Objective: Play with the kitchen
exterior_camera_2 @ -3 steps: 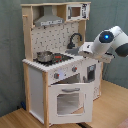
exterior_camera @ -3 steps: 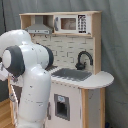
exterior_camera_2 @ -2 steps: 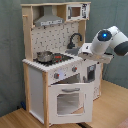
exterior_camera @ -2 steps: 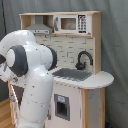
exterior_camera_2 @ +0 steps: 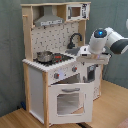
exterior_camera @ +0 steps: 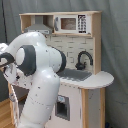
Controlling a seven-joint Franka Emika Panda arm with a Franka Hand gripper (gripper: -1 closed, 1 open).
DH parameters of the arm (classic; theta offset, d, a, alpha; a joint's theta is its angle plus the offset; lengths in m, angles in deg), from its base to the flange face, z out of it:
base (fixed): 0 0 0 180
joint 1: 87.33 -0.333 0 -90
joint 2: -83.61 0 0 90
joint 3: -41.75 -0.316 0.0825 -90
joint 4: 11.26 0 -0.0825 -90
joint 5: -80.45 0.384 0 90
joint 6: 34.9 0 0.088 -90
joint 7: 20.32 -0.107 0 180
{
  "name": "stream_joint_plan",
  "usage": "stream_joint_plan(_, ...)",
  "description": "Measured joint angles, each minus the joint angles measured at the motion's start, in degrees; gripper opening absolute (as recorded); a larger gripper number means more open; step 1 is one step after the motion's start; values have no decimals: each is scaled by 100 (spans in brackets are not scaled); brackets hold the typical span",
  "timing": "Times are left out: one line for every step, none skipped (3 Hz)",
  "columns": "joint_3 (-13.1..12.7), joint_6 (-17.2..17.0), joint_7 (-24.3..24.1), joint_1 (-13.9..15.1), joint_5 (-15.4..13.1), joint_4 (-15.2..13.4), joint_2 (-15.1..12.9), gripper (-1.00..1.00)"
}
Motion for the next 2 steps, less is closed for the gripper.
stream_joint_plan(189, 326, 420, -1, 27, -186, -323, 100)
stream_joint_plan(397, 683, 834, -2, 27, -368, -521, 100)
